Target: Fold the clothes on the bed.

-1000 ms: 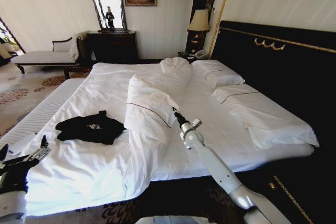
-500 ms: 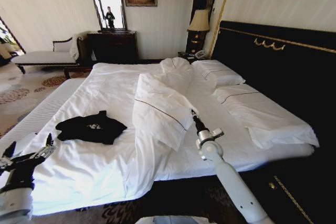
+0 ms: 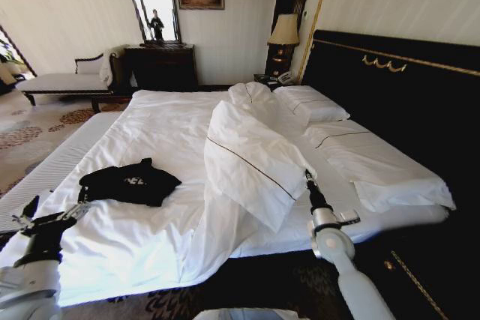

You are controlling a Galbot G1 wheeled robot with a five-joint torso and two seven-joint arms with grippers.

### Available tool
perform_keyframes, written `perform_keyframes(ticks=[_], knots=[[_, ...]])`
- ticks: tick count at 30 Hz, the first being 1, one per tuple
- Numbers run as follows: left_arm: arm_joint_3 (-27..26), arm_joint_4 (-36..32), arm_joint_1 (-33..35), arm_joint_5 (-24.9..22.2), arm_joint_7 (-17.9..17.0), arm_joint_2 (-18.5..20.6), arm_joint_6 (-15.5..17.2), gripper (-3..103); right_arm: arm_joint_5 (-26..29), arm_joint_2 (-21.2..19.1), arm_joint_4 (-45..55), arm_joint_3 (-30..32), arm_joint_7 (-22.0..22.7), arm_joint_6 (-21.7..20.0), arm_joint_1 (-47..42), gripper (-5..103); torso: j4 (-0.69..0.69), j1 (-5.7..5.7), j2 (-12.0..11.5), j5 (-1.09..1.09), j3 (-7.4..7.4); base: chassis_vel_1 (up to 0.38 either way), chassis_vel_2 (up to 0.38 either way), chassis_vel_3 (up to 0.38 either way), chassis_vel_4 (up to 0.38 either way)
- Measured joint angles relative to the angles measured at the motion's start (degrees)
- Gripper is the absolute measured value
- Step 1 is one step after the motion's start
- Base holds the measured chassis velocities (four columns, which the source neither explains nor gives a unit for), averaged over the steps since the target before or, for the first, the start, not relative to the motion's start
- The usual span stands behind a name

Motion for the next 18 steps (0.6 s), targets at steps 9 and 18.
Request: perform_keyframes(ticks=[9,18], knots=[[1.7,0.3,-2.4,-1.4,0.0,1.0,0.0,100,-4.5,6.4,11.5,5.0,-0.1,3.4,-14.9,0,0.0,0.0,0.0,-0.01,0.0,0.0,0.0,0.0,0.0],[3.8,1.0,-4.7,-2.1,-0.1,1.9,0.0,100,-6.6,9.6,17.0,8.0,-0.1,7.2,-23.9,0,0.01,0.0,0.0,0.0,0.01,0.0,0.0,0.0,0.0]])
